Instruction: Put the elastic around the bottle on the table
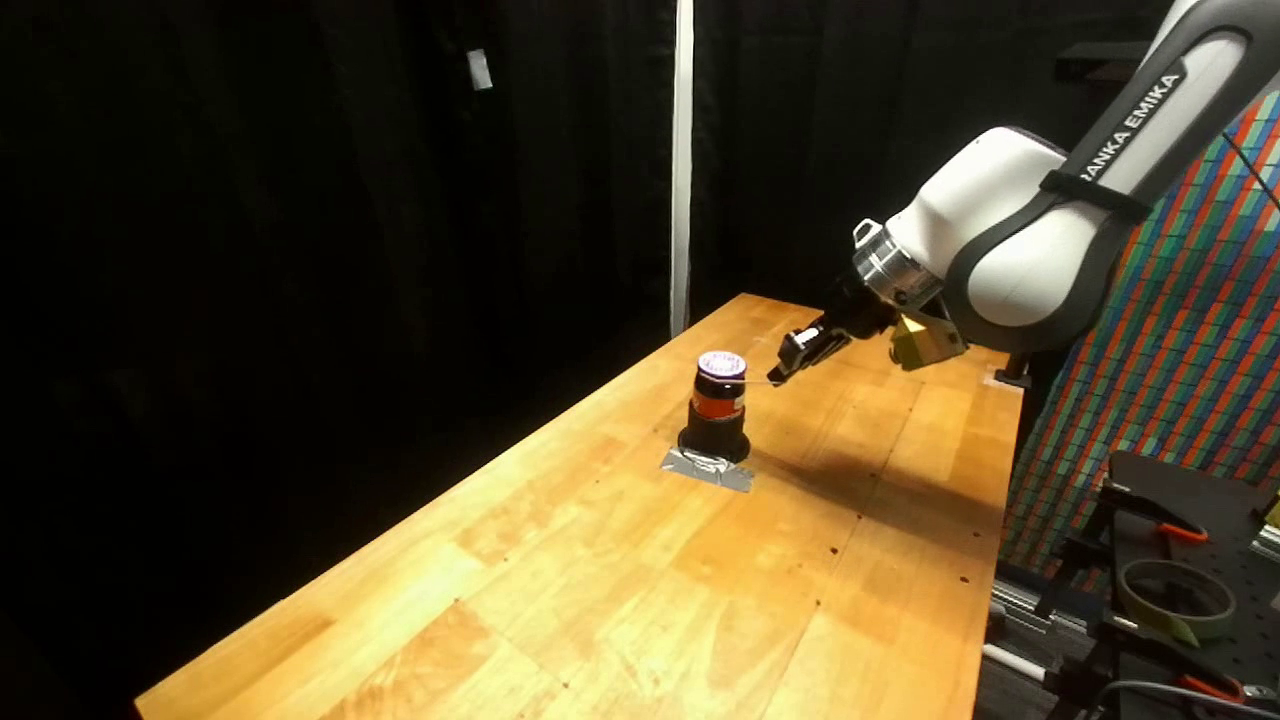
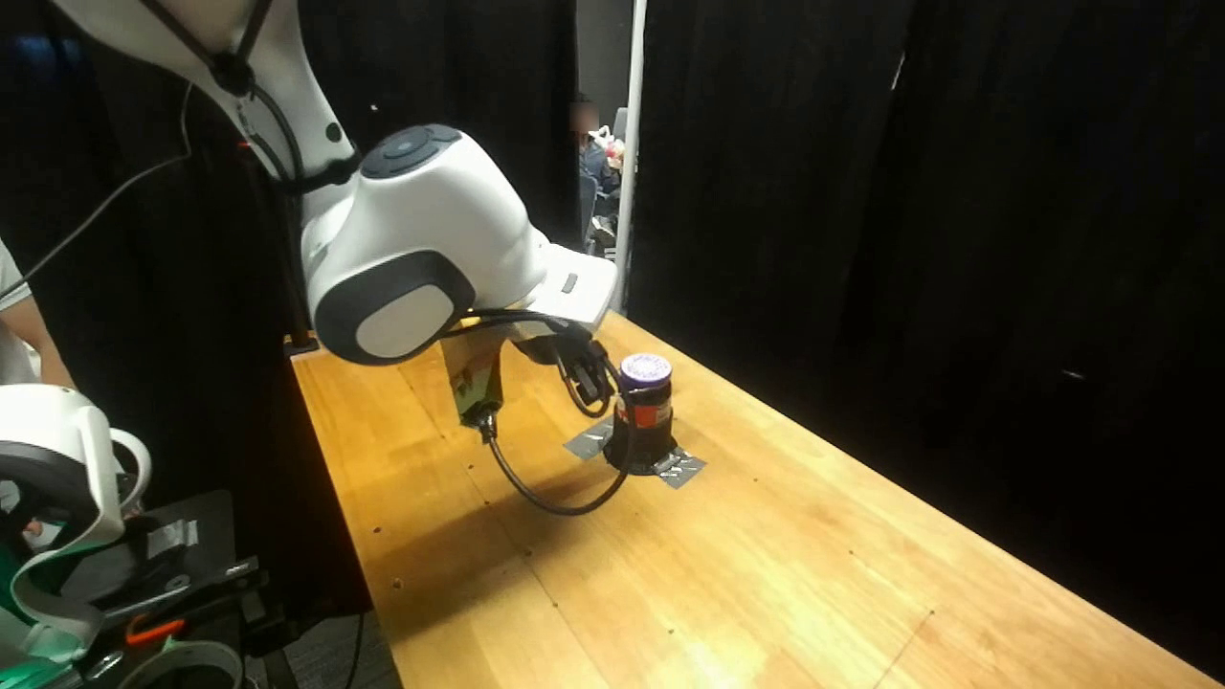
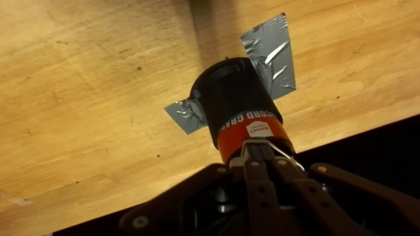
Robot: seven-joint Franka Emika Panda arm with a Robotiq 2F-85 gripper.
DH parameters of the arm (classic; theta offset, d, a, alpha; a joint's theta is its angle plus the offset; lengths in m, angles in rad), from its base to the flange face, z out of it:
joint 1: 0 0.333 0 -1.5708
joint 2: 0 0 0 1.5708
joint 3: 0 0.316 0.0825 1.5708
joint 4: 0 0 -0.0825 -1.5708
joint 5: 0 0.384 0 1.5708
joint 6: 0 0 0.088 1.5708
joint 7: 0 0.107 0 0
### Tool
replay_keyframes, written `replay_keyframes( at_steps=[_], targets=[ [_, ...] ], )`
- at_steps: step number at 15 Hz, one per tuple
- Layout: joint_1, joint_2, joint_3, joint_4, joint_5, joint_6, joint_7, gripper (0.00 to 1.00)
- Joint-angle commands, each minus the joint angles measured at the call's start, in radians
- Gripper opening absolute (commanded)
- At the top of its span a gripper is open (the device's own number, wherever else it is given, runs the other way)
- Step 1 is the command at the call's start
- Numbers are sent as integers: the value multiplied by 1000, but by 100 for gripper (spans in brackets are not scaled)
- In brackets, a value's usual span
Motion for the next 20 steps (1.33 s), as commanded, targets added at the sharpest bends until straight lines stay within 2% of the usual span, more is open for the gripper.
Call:
replay_keyframes(
  at_steps=[1,3,4,7,9,15,16,17,20],
  targets=[
    [-148,55,142,-82,-111,266,96,0],
    [-169,96,137,-116,-162,408,107,0],
    [-85,105,23,-127,-237,462,168,0],
    [-37,171,-74,-140,-288,607,165,0],
    [-10,207,-114,-142,-304,680,177,0],
    [28,294,-150,-141,-343,874,228,0],
    [27,281,-149,-132,-352,867,241,0],
    [21,247,-145,-109,-363,811,258,0],
    [24,265,-149,-79,-377,846,275,0]
  ],
)
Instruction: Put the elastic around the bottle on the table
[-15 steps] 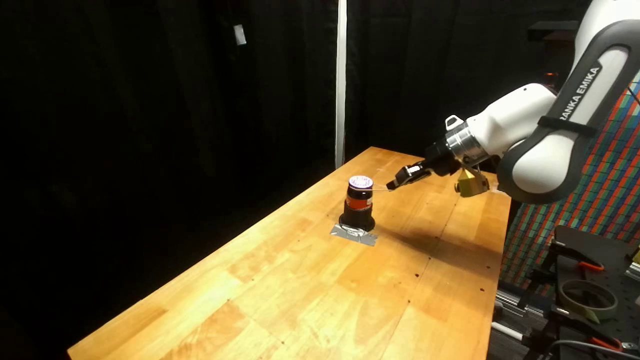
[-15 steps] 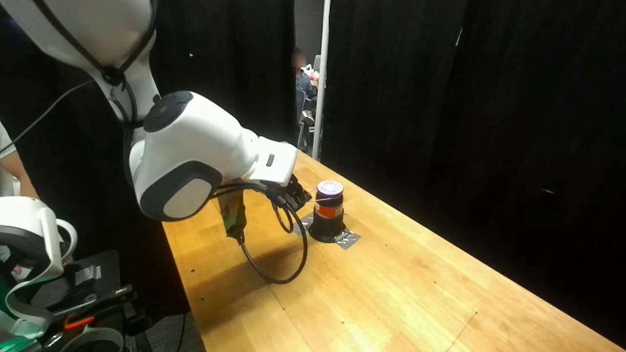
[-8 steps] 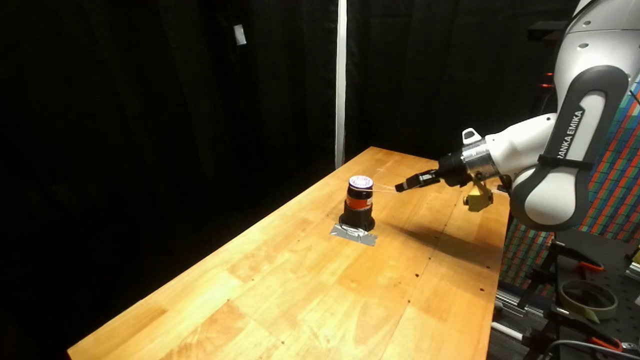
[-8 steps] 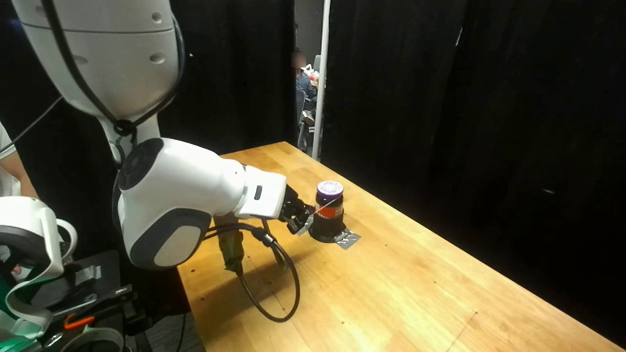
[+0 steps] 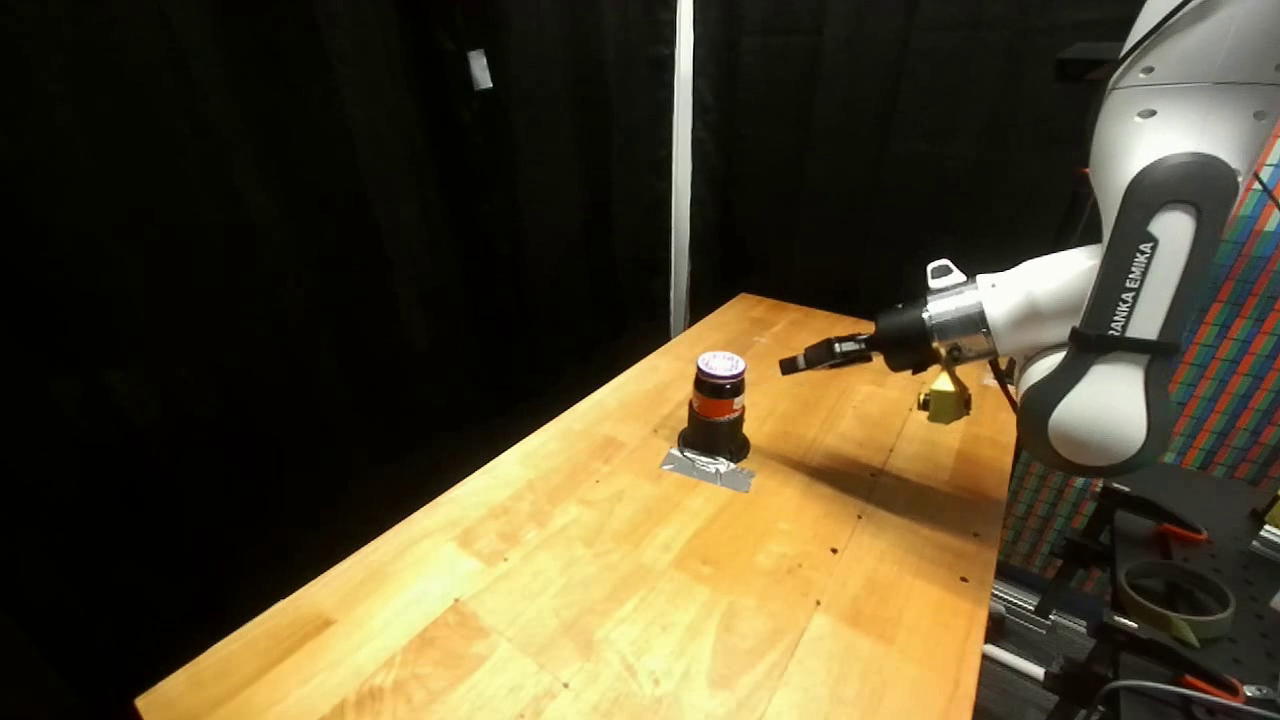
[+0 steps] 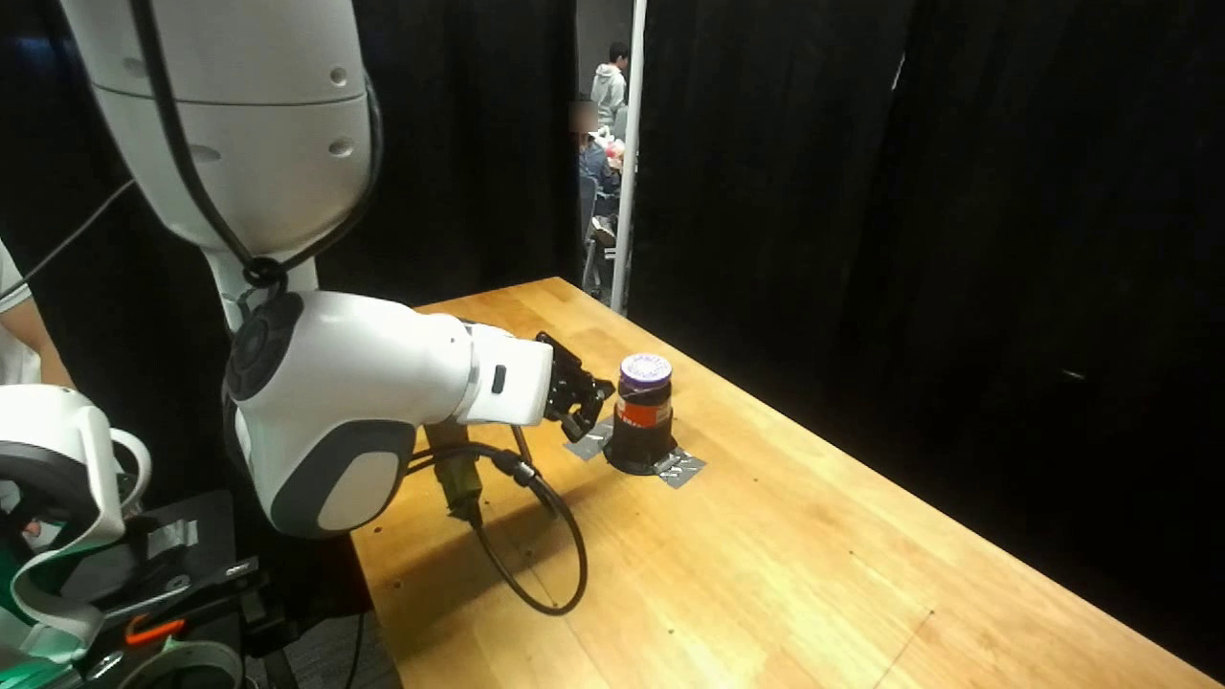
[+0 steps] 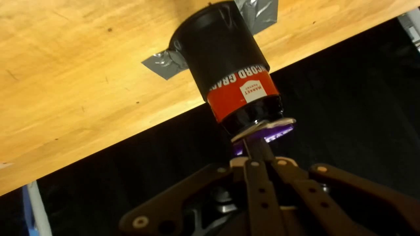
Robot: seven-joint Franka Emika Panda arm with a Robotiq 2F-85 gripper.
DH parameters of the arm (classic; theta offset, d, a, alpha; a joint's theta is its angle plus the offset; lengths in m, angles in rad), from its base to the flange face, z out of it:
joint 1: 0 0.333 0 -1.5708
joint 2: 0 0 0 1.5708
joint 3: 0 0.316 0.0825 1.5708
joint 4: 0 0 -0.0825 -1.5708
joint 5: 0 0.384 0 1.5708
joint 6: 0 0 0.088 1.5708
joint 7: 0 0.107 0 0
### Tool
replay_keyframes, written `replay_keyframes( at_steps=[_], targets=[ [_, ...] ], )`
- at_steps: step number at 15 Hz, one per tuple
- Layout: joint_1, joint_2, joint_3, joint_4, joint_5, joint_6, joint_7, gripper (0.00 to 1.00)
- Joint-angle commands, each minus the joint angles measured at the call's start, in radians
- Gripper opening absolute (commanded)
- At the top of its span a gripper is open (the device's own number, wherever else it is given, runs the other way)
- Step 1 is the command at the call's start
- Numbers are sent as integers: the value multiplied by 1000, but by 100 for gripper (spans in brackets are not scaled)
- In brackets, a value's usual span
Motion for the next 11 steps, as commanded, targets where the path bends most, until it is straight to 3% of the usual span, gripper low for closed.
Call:
replay_keyframes(
  at_steps=[1,3,4,5,6,8,11],
  targets=[
    [9,-9,-20,26,-33,41,41,0],
    [8,-20,-20,40,-33,26,47,0],
    [11,-11,-23,38,-32,27,43,20],
    [8,4,-22,15,-40,34,51,27],
    [22,-7,-26,33,-6,-2,34,7],
    [21,0,-26,22,-8,-2,35,23],
    [21,4,-25,19,-8,-1,37,27]
  ],
)
